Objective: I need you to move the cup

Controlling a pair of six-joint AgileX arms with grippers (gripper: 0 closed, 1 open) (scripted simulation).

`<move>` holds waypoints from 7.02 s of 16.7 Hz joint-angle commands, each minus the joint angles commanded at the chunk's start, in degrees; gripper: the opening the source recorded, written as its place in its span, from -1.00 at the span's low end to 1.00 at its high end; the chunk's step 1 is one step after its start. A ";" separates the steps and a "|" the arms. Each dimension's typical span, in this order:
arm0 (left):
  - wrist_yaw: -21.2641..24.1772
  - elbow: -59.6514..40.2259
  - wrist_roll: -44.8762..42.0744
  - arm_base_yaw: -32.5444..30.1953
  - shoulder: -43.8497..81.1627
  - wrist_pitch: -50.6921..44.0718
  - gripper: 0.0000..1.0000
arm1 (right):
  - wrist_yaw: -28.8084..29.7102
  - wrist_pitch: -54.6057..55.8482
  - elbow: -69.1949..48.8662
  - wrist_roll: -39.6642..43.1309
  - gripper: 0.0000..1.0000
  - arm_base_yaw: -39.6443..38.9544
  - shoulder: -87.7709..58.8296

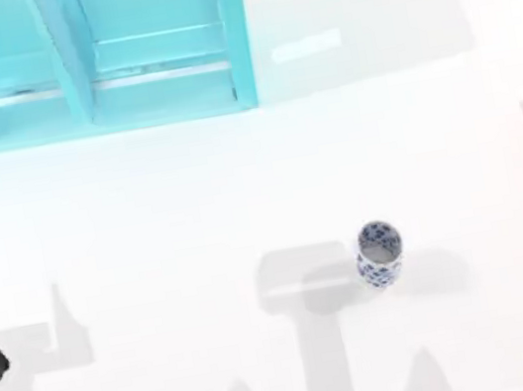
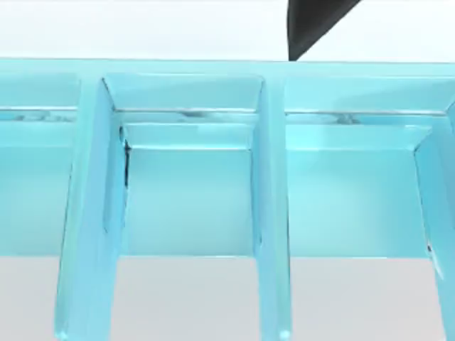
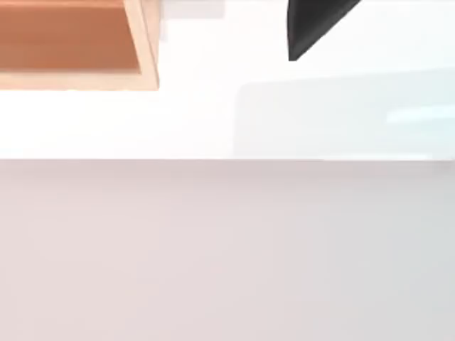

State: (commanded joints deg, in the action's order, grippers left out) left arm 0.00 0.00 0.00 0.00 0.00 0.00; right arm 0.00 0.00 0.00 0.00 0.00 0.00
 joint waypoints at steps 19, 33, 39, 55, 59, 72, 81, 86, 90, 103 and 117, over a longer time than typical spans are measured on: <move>-7.24 -62.63 33.63 -15.65 74.06 -47.15 1.00 | 0.00 0.00 0.00 0.00 1.00 0.00 0.00; -4.36 -131.03 52.08 -48.81 137.58 -85.60 1.00 | 0.00 0.00 0.00 0.00 1.00 0.00 0.00; -4.24 -141.66 53.48 -55.49 140.18 -88.10 1.00 | 0.00 0.00 0.00 0.00 1.00 0.00 0.00; -4.18 -118.89 52.42 -54.44 139.93 -65.47 1.00 | 0.00 0.00 0.00 0.00 1.00 0.00 0.00; -4.18 -118.53 52.41 -54.42 139.95 -65.11 1.00 | 0.00 0.00 0.00 0.00 1.00 0.00 0.00; -4.18 -118.53 52.41 -54.42 139.95 -65.11 -0.96 | 0.00 0.00 0.00 0.00 1.00 0.00 0.00; -4.18 -118.55 52.33 -54.63 139.95 -65.13 -1.00 | 0.00 0.00 0.00 0.00 1.00 0.00 0.00; -3.85 -112.11 46.75 -49.00 133.76 -64.23 -1.00 | 0.00 0.00 0.00 0.00 1.00 0.00 0.00; -3.05 -97.23 36.05 -38.01 120.86 -62.14 -1.00 | 0.00 0.00 0.00 0.00 1.00 0.00 0.00; -1.04 -66.90 12.82 -14.15 93.59 -57.89 -1.00 | 0.00 0.00 0.00 0.00 1.00 0.00 0.00; -0.99 -57.94 12.40 -13.82 99.57 -42.94 -1.00 | 0.00 0.00 0.00 0.00 1.00 0.00 0.00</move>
State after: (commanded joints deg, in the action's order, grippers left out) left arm -0.99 -57.94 12.40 -13.82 99.57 -42.94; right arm 0.00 0.00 0.00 0.00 0.00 0.00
